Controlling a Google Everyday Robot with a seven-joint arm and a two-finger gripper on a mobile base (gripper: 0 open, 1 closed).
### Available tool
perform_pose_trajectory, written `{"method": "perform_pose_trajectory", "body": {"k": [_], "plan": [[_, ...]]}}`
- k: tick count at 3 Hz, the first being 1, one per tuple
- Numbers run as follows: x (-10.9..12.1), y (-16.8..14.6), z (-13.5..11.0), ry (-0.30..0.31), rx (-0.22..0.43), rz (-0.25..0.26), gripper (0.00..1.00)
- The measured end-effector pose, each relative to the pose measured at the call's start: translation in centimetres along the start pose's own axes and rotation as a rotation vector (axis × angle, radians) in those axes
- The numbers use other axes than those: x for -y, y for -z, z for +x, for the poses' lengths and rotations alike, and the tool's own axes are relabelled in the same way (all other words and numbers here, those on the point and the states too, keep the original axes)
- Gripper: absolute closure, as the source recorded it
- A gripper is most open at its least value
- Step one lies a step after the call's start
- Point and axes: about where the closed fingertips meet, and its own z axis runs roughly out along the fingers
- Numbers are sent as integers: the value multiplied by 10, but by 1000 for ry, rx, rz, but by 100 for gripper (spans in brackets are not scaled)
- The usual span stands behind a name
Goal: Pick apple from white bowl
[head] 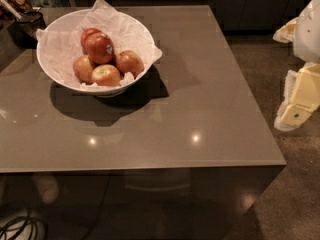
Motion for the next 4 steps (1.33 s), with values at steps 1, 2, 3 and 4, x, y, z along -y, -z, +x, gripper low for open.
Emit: {"method": "perform_pose_trajectory", "body": {"k": [1, 2, 3, 4], "plan": [[0, 0, 0, 0, 0, 0, 0], [6, 5, -9, 16, 6, -10, 0], [18, 10, -30, 67, 3, -16, 0], [20, 10, -31, 67, 8, -10, 0]]}}
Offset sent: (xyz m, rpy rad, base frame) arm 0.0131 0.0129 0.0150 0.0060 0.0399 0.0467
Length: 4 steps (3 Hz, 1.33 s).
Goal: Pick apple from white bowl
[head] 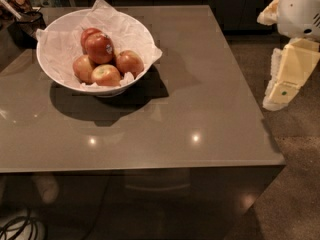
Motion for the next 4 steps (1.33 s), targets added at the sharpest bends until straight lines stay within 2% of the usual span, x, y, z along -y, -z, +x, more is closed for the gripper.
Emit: {"method": "perform_pose_trajectory", "body": {"k": [1, 2, 3, 4], "plan": [[14, -10, -37, 35, 30, 4, 0], [34, -17, -91, 122, 40, 16, 0], [34, -17, -91, 122, 40, 17, 0], [41, -15, -119, 156, 68, 56, 0]]}}
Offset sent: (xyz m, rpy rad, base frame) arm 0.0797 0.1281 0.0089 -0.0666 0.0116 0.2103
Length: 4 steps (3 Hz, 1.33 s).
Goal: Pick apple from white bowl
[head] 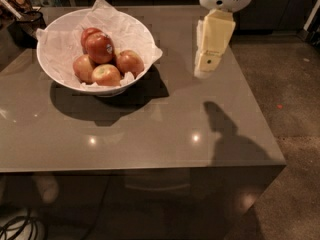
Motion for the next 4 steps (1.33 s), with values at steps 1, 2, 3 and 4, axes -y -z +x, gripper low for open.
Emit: {"method": "perform_pose_trajectory", "body": {"k": [1, 2, 3, 4], "plan": [[25, -7, -33, 13, 11, 13, 0], [52, -15, -71, 32, 52, 26, 0], [55, -14, -77, 36, 66, 39, 0], [65, -26, -85, -13, 83, 33, 0]]}}
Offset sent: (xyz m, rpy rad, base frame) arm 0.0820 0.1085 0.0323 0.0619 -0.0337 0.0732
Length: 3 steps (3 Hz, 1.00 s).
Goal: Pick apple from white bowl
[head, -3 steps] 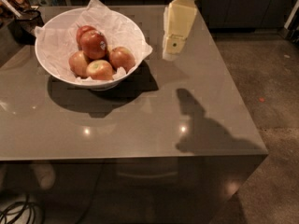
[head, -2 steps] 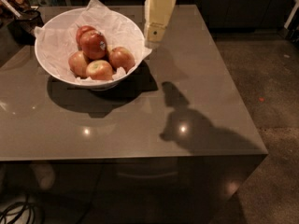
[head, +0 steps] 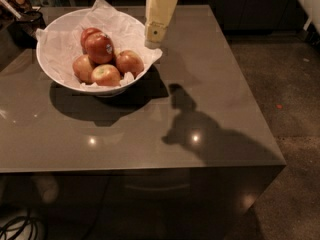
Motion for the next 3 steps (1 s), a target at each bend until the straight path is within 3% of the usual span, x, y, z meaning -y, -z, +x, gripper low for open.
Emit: {"method": "perform_pose_trajectory", "body": {"k": [1, 3], "plan": [[32, -29, -26, -51, -9, -15, 0], [35, -29, -30, -49, 3, -3, 0]]}}
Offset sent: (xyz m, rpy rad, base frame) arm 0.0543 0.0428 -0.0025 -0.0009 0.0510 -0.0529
